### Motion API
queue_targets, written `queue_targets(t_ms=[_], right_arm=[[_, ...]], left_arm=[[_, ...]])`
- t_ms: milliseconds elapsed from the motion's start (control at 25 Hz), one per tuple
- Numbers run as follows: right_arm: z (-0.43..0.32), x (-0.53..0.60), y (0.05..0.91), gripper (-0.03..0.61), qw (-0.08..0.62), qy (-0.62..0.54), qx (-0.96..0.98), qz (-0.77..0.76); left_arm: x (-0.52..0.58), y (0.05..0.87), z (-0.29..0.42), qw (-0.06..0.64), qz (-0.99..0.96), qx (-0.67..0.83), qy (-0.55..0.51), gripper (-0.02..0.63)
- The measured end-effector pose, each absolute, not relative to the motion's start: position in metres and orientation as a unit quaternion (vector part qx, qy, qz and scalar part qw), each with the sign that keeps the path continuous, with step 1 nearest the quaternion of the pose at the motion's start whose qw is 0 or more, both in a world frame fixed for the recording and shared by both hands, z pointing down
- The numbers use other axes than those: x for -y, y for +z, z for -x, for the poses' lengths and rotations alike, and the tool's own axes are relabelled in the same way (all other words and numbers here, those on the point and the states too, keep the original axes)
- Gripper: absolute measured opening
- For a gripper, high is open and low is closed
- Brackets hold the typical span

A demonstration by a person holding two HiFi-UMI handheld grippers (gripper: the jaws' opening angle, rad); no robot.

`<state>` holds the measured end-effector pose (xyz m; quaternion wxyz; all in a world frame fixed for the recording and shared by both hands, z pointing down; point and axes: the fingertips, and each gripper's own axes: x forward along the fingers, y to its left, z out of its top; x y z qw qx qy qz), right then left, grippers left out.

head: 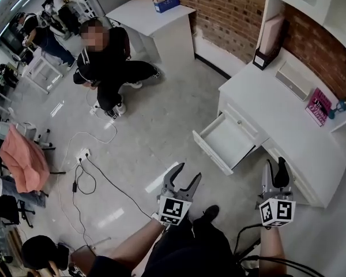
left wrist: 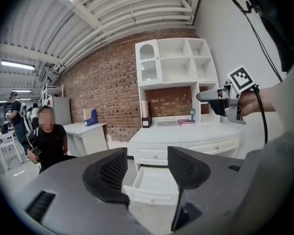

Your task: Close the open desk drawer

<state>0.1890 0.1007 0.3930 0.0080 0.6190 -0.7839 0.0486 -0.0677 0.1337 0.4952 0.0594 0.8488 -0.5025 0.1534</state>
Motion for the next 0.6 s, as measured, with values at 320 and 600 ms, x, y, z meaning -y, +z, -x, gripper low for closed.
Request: queue_targets(t_ms=[320,600], right_arm=[[-0.204,-0.064,0.418,0.199,0.029,0.057,0.785,-0.616],[-0.208,-0.015,0.446,0.198,0.063,0.053,0.774,-0.628]], left_arm=[[-0.1,0.556,0.056,0.083,-0.842,0.497,0.194,0.253],[-0.057,0.627,0.057,0.105,-0.844,0.477,0.221,0.253]])
